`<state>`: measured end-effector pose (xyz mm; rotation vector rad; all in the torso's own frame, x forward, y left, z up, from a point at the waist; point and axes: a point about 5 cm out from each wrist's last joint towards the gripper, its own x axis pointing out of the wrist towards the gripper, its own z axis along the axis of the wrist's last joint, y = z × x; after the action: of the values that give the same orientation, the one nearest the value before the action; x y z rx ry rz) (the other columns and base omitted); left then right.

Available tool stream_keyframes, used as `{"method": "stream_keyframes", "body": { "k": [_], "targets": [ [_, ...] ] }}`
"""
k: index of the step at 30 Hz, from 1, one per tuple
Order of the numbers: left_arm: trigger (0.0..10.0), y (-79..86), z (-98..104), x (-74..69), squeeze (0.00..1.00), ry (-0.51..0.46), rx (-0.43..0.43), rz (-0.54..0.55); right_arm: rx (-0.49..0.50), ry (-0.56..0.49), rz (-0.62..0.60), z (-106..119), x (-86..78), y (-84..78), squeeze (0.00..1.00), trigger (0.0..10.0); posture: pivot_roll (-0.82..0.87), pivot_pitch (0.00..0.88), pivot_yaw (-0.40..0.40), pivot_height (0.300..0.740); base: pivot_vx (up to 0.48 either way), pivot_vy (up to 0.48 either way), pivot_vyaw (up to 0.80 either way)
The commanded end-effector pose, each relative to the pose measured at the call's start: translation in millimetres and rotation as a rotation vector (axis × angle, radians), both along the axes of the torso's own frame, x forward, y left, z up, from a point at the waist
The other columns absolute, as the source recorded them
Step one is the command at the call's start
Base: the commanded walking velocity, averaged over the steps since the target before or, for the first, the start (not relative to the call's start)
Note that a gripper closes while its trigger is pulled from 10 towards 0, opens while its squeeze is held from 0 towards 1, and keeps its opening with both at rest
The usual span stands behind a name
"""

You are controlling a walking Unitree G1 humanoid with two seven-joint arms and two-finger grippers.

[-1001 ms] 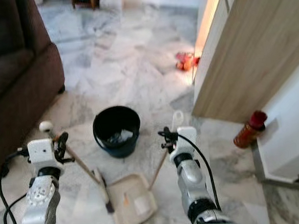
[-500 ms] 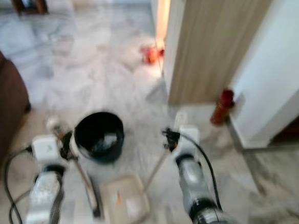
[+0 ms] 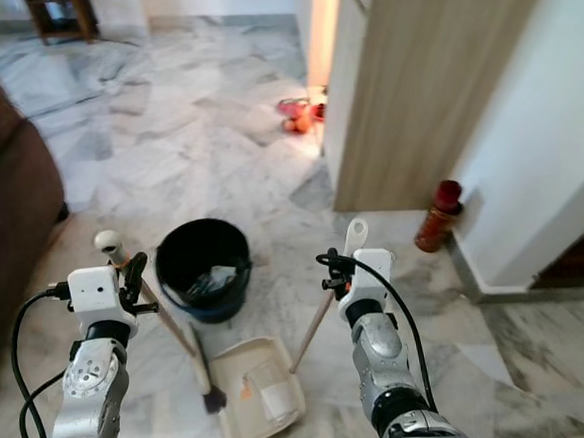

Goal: Sweep floor

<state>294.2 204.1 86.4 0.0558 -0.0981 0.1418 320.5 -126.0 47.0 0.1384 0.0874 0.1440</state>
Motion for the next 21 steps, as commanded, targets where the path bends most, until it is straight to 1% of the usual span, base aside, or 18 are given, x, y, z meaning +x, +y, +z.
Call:
{"method": "stream_keyframes", "body": {
  "k": [1,7,9,21],
  "targets": [
    [10.0,-4.1,4.0,1.4,0.00,-0.021,0.002,-0.012,0.005,-0.034,-0.002,5.3,2.0,-1.4,0.00,10.0,0.14,0.098,-0.043,0.740,0.000,0.000,0.63],
    [10.0,-3.5,4.1,1.4,0.00,-0.020,0.002,-0.010,0.010,-0.036,0.000,5.2,1.6,-0.2,0.00,10.0,0.14,0.101,-0.042,0.740,0.000,0.000,0.77],
    [10.0,-3.2,4.1,1.3,0.00,-0.020,0.002,-0.010,0.028,-0.030,-0.011,4.7,1.7,-1.0,0.00,10.0,0.14,0.104,-0.041,0.740,0.000,0.000,0.00],
    [10.0,-2.8,4.5,1.4,0.00,-0.021,0.007,-0.010,0.011,-0.031,-0.031,5.5,2.5,-5.6,0.00,10.0,0.14,0.107,-0.038,0.740,0.000,0.000,0.00]
  ]
}}
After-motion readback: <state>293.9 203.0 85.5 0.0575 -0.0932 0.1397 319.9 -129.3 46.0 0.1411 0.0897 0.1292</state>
